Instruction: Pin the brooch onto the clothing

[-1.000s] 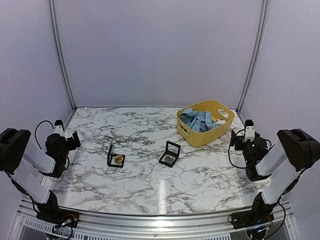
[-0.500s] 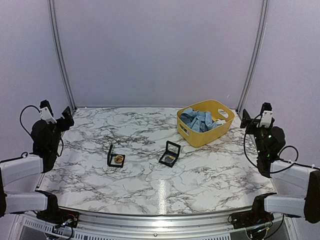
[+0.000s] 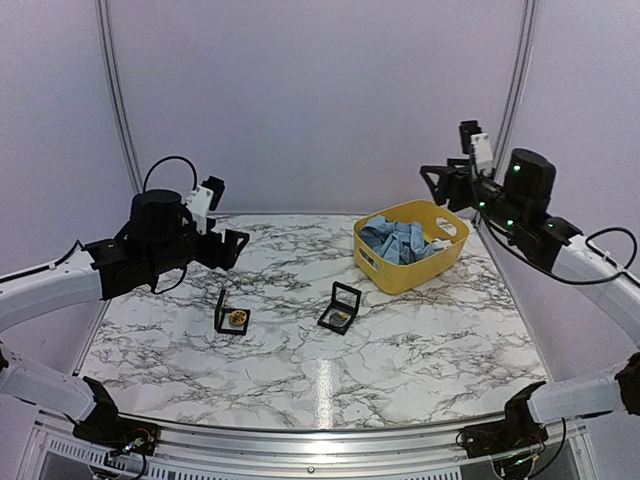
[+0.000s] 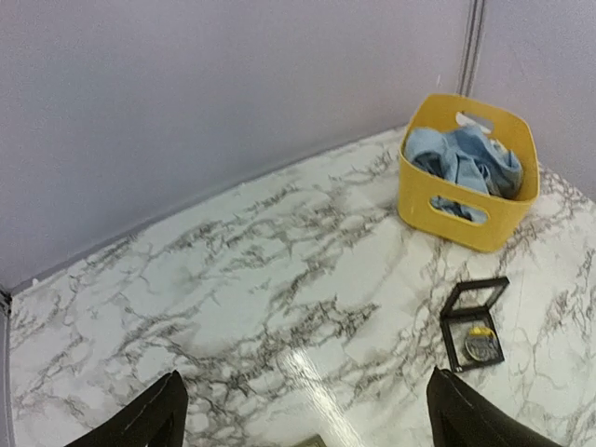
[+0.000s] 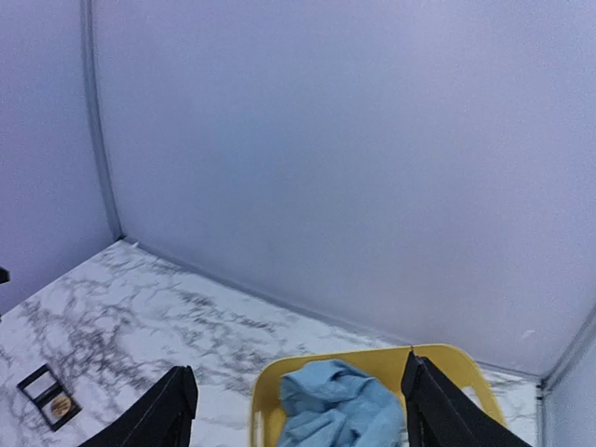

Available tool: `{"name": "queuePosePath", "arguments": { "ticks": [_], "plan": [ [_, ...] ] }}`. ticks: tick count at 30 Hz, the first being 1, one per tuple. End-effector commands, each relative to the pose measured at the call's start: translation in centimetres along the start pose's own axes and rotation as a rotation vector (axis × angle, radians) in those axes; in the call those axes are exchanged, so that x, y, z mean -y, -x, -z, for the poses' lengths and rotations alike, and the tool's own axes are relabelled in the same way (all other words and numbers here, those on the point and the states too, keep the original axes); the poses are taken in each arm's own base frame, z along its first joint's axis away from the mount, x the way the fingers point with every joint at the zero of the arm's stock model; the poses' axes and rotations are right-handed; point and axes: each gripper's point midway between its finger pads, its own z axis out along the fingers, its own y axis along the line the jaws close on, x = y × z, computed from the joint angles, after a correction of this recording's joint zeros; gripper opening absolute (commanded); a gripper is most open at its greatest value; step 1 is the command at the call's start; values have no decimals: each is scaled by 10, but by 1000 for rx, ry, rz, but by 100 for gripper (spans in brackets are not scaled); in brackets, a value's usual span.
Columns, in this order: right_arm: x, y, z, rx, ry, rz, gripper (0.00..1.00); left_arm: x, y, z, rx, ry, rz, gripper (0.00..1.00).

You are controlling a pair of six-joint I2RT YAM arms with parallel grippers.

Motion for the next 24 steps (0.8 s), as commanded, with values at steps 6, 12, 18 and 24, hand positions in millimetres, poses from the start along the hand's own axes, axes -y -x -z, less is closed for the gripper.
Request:
{"name": "queuePosePath", "arguments": {
  "ticks": [6, 12, 18, 24],
  "plan": [
    [-151, -145, -37, -512, 338, 190, 93, -14, -125, 19, -392, 201, 64, 99],
    [-178, -211, -55, -657, 369, 242, 88, -25, -160, 17, -435, 288, 96, 99],
    [-161, -242, -67, -699, 263, 273, 78, -27, -178, 10, -442, 302, 84, 92],
    [-147, -254, -76, -700, 260, 222, 68, -27, -188, -2, -461, 289, 100, 77]
  ]
}}
